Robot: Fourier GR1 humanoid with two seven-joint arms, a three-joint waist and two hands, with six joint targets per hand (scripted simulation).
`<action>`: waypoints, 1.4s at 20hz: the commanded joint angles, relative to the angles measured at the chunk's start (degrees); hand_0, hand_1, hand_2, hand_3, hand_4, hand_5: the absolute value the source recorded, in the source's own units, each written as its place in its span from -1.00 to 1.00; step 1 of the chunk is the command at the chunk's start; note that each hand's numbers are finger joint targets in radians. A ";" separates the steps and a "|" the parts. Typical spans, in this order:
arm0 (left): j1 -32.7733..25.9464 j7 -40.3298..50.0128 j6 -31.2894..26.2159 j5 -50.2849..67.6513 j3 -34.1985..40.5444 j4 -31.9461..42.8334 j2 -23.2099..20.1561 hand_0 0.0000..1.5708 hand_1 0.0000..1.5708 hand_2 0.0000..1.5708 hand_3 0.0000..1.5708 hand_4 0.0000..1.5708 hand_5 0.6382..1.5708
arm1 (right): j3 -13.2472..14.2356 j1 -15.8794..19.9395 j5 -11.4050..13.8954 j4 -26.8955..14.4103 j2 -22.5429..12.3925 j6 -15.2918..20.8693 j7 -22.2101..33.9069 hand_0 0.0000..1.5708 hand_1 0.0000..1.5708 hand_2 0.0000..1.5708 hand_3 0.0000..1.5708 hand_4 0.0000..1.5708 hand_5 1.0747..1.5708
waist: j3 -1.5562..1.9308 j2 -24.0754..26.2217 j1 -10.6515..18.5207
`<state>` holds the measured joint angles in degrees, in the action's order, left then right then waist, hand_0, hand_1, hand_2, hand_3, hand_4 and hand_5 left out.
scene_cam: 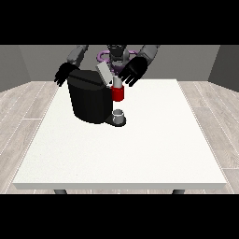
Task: Insert the coffee pod into the coffee machine and close the lid
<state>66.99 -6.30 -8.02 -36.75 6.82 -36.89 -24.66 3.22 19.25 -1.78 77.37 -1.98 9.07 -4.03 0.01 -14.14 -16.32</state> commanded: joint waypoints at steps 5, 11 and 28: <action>-1.38 -2.07 1.49 -0.74 0.09 1.34 0.62 0.52 0.52 0.62 0.53 -0.34 1.00 | -1.45 -1.69 0.78 2.58 1.65 1.44 -0.35 -1.00 -1.00 -1.00 -1.00 -0.36 1.00 | 0.00 0.03 -0.85; -1.88 -0.60 1.41 -1.28 0.55 2.31 -0.14 0.51 0.51 0.59 0.51 -0.37 1.00 | -0.15 -2.38 -0.84 2.49 -1.52 -1.16 0.85 -1.00 -1.00 -1.00 -1.00 -0.45 1.00 | 0.00 0.28 -1.03; -0.15 -1.77 -0.89 -3.08 -0.53 2.50 -0.87 0.41 0.41 0.46 0.25 -0.47 1.00 | -0.08 0.47 -0.49 2.43 -0.94 0.25 1.14 -1.00 -1.00 -1.00 -1.00 -0.44 1.00 | -0.01 -1.31 -0.17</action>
<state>66.83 -7.07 -8.13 -38.94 6.67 -35.31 -24.21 3.79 18.76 -2.59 78.48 -3.12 9.07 -3.53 0.16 -14.89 -16.42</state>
